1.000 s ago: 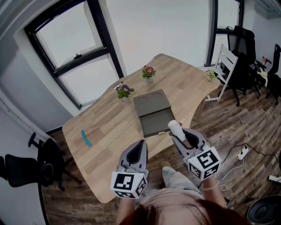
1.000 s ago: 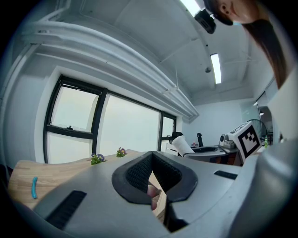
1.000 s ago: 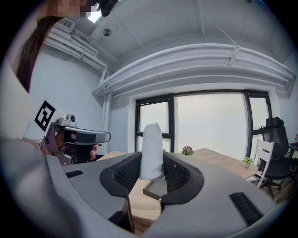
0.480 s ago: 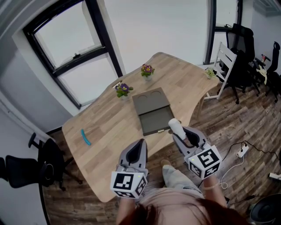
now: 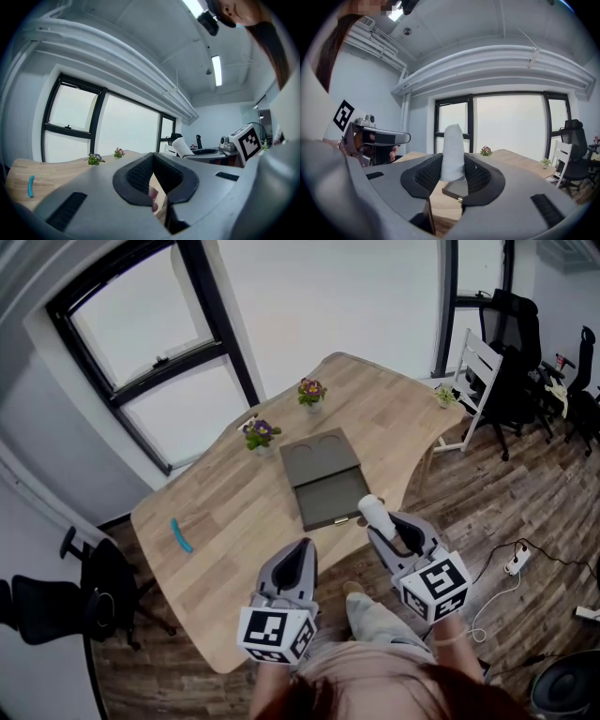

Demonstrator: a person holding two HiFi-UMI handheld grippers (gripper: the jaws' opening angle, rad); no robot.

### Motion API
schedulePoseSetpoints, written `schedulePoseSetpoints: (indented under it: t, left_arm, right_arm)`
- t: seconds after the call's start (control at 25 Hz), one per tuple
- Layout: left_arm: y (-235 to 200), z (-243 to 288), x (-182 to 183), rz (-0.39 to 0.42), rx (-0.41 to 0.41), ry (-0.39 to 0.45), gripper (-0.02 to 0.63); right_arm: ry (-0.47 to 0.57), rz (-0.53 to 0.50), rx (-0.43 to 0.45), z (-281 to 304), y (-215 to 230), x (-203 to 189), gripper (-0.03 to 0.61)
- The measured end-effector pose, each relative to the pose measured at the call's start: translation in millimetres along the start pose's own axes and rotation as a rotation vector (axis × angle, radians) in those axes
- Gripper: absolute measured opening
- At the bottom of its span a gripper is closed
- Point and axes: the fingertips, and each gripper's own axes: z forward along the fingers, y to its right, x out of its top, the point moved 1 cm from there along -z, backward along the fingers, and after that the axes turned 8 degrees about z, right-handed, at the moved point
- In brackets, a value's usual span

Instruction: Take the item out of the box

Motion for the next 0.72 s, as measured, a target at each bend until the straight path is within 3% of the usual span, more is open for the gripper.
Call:
schedulePoseSetpoints:
  t: [0.72]
  left_arm:
    - [21.8, 8.0, 0.4, 0.000, -0.068, 0.023, -0.002]
  right_arm:
    - [0.004, -0.009, -0.026, -7.4, 8.7, -0.8, 0.129]
